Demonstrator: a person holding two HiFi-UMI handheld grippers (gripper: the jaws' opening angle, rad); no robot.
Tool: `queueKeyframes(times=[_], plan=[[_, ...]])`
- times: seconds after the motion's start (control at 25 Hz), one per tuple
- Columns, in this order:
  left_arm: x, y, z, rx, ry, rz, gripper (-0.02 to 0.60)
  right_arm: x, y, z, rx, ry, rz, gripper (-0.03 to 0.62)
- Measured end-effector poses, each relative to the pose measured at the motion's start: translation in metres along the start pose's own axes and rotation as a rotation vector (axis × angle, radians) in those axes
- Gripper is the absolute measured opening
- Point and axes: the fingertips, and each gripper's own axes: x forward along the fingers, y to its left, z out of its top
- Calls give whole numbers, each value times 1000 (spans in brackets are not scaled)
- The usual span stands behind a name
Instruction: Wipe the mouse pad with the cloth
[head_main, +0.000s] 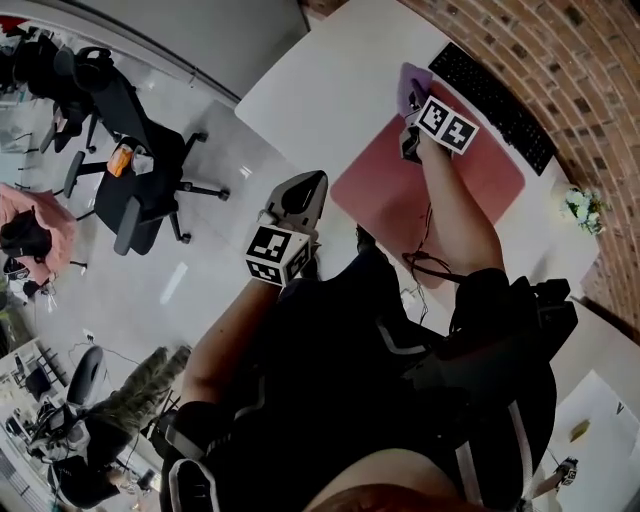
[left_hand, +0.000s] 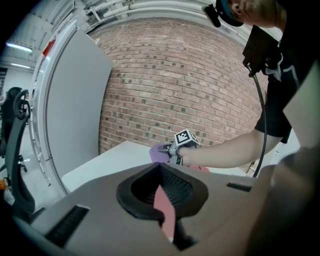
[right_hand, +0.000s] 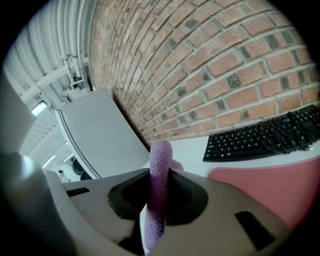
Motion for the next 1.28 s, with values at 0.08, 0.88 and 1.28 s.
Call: queueKeyframes(times=[0.08,0.88,1.28], plan=[[-9,-2,4,12,-26,-22,3,-22,15,5,-15,-31,14,63],[-152,-17,35,179,-262,-193,3,-268,190,-36,-366,-262,-7,63],[-189,-16,58,192,-255,-134,3,-336,245,-74,-450,-277,22,61]])
